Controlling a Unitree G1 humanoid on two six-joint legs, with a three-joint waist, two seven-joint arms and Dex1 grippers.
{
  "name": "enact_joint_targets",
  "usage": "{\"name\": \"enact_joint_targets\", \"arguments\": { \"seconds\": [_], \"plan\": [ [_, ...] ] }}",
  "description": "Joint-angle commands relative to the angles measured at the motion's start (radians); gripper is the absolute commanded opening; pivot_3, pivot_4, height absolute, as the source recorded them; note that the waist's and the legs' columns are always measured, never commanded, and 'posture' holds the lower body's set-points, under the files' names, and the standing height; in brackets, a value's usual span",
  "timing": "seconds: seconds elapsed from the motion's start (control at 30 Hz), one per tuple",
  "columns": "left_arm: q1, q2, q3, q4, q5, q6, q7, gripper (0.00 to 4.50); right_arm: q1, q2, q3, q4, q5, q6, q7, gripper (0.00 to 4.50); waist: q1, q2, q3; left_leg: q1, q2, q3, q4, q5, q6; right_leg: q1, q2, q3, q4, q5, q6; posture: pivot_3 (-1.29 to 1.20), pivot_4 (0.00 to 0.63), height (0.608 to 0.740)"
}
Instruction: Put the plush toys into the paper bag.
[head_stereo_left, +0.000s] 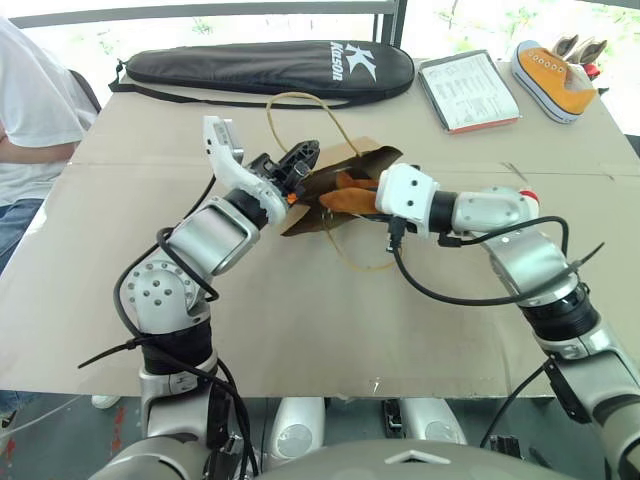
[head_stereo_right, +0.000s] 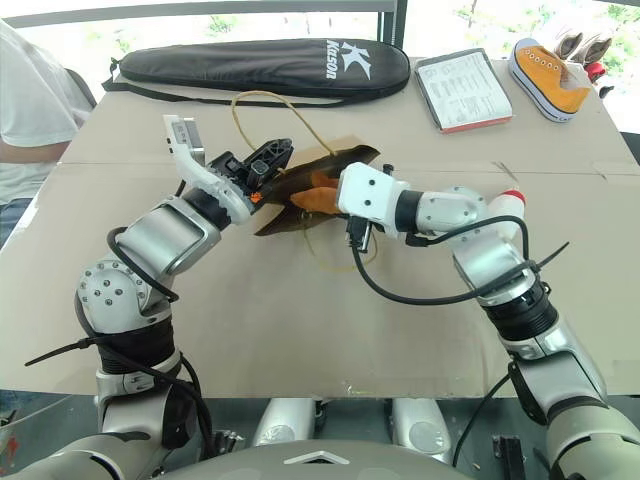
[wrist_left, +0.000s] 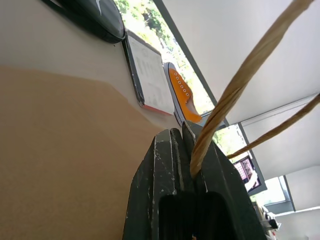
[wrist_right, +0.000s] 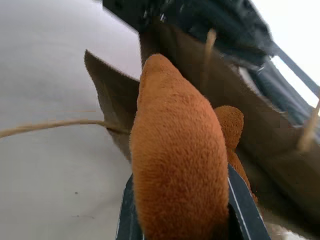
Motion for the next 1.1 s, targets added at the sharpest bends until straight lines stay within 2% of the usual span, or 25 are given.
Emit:
{"name": "enact_joint_targets", "arguments": {
  "seconds": [0.03,0.17,0.23,0.27,0.33,0.37,0.5,0.7,0.8,0.93,1.0,1.1],
  "plan": [
    [0.008,0.009,-0.027,-0.046,-0.061,0.0,0.001,0.0,-0.08,0.032,0.048,0.094,-0.09,-0.075,-0.012,0.04,0.0,0.0,0.0,0.0,0.0,0.0,0.0,0.0,0.0,0.0,0.0,0.0,0.0,0.0,0.0,0.0,0.15,0.74],
    [0.039,0.005,-0.064,-0.067,-0.138,-0.011,0.042,0.0,-0.229,0.113,0.148,0.36,-0.234,-0.234,-0.041,0.04,-0.004,0.0,0.0,0.001,0.0,0.001,0.0,0.0,0.0,0.0,0.0,0.001,0.0,0.0,0.0,0.0,0.15,0.74],
    [0.046,0.011,-0.076,-0.078,-0.158,-0.02,0.056,0.0,-0.259,0.153,0.142,0.43,-0.222,-0.271,-0.021,0.88,-0.001,0.0,0.0,0.0,0.0,0.0,0.0,0.0,0.0,0.0,0.0,0.0,0.0,0.0,0.0,0.0,0.15,0.74],
    [0.05,0.012,-0.076,-0.083,-0.166,-0.03,0.065,0.0,-0.265,0.158,0.146,0.454,-0.228,-0.298,-0.011,1.11,0.001,0.0,0.0,0.0,0.0,-0.001,0.0,0.0,0.0,0.0,0.0,-0.001,0.0,0.0,0.0,0.0,0.15,0.74],
    [0.055,0.019,-0.073,-0.091,-0.172,-0.048,0.077,0.0,-0.266,0.162,0.141,0.482,-0.241,-0.342,-0.005,2.21,0.006,0.0,0.0,-0.001,0.0,-0.001,0.0,0.0,-0.001,0.0,0.0,-0.001,-0.001,0.0,0.0,0.0,0.15,0.74],
    [0.057,0.025,-0.067,-0.094,-0.169,-0.056,0.08,0.0,-0.255,0.166,0.124,0.473,-0.225,-0.342,-0.001,2.51,0.007,0.0,0.0,-0.001,0.0,-0.001,0.0,0.0,-0.001,0.0,-0.001,-0.001,-0.002,0.0,0.0,0.0,0.15,0.74],
    [0.061,0.047,-0.046,-0.089,-0.147,-0.092,0.092,0.0,-0.191,0.123,0.066,0.347,-0.151,-0.289,0.076,4.26,0.008,0.0,0.0,-0.001,0.0,-0.001,-0.001,0.0,-0.001,0.001,-0.003,-0.001,-0.003,0.0,0.0,0.0,0.15,0.74],
    [0.071,0.063,-0.047,-0.07,-0.069,-0.119,0.065,0.0,-0.087,0.02,-0.056,0.103,-0.036,-0.084,0.134,4.26,0.008,0.0,0.0,-0.001,0.0,-0.001,-0.001,0.0,0.0,0.002,-0.003,-0.002,-0.003,0.0,0.0,0.0,0.15,0.74],
    [0.064,0.06,-0.053,-0.056,-0.038,-0.121,0.041,0.0,-0.045,-0.001,-0.124,-0.022,0.025,0.051,0.116,4.26,0.006,0.0,0.0,0.0,0.0,-0.001,-0.001,0.0,0.0,0.002,-0.003,-0.002,-0.003,0.0,0.0,0.0,0.15,0.74],
    [0.052,0.067,-0.062,-0.045,0.014,-0.11,0.008,0.0,0.033,-0.011,-0.275,-0.226,0.187,0.261,0.072,4.26,0.006,0.0,0.0,0.0,0.0,-0.001,-0.002,0.0,0.0,0.002,-0.002,-0.001,-0.003,0.0,0.0,0.0,0.15,0.74],
    [0.025,0.08,-0.065,-0.035,0.047,-0.099,-0.009,0.0,0.1,-0.05,-0.432,-0.343,0.257,0.432,0.006,4.26,0.007,0.0,0.0,0.0,0.0,-0.001,-0.003,0.0,0.0,0.002,-0.002,-0.001,-0.003,0.0,0.0,0.0,0.15,0.74],
    [-0.007,0.096,-0.073,-0.027,0.099,-0.086,-0.037,0.0,0.246,-0.171,-0.591,-0.427,0.21,0.577,-0.071,4.26,0.026,-0.001,0.0,-0.001,-0.001,-0.001,-0.003,-0.002,0.003,0.002,-0.003,-0.002,-0.004,0.0,0.0,0.0,0.15,0.74]
  ]
}}
